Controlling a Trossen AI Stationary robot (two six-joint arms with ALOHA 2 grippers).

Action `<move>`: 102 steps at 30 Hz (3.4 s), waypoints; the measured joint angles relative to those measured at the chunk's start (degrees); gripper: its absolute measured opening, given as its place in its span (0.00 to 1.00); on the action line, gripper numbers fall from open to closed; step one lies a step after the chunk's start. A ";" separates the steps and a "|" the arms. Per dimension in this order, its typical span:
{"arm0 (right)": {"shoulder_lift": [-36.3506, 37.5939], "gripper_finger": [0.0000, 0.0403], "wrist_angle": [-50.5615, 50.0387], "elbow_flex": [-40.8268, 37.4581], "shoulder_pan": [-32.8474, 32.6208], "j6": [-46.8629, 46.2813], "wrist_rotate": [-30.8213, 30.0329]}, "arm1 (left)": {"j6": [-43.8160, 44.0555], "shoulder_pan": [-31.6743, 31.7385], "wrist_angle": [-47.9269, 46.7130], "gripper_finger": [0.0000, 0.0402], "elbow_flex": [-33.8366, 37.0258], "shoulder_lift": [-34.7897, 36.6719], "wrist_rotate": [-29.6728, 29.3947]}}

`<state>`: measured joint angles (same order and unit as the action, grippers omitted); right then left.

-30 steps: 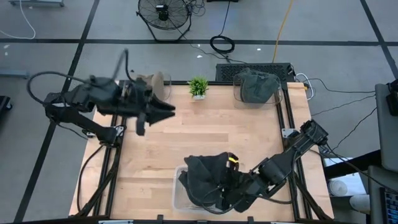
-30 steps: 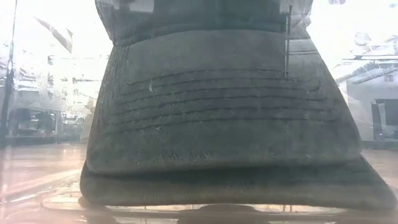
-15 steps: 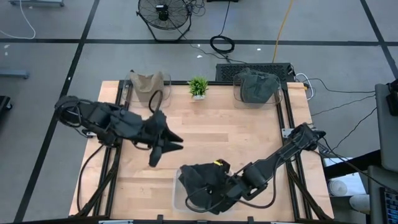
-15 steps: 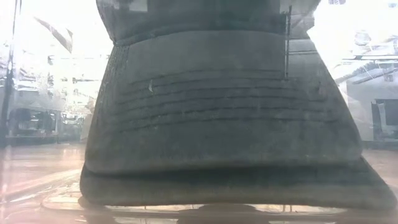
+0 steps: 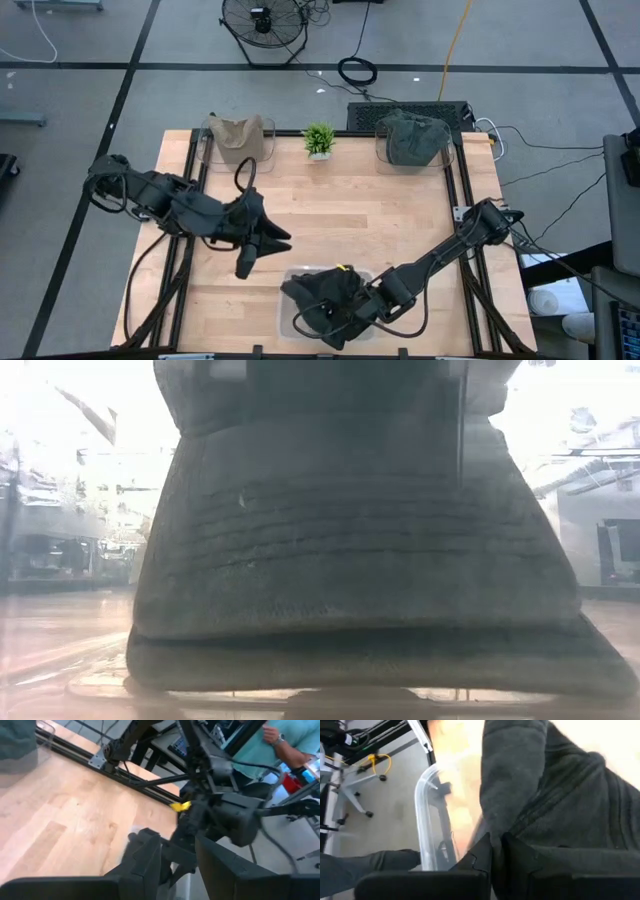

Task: Pick & Place hat
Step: Put the black cap into the white transparent bin

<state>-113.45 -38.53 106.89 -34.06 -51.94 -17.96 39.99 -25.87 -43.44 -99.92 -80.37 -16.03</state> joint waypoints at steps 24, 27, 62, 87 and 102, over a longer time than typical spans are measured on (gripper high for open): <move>13.31 0.18 -5.59 -5.90 -0.98 2.08 -6.44 | 1.68 -6.72 -3.29 0.33 0.07 -7.55 2.32; 14.95 0.17 -8.43 -5.90 -0.04 1.83 -13.88 | 1.23 -7.48 -6.57 0.33 0.07 -7.53 -1.31; 12.75 0.15 -0.57 -14.46 1.05 0.45 19.57 | -2.47 -7.36 -7.91 0.33 0.07 -7.88 -5.85; 27.07 0.10 5.04 -21.37 0.96 -7.72 8.84 | -11.19 -9.51 2.98 0.33 -0.02 -7.86 3.58; 13.97 0.01 20.10 -21.39 0.55 1.81 9.05 | -6.53 -10.71 3.93 0.33 0.13 -19.94 8.59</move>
<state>-99.48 -18.44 85.49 -33.52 -50.13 -8.91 33.45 -36.58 -39.51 -99.79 -100.31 -7.44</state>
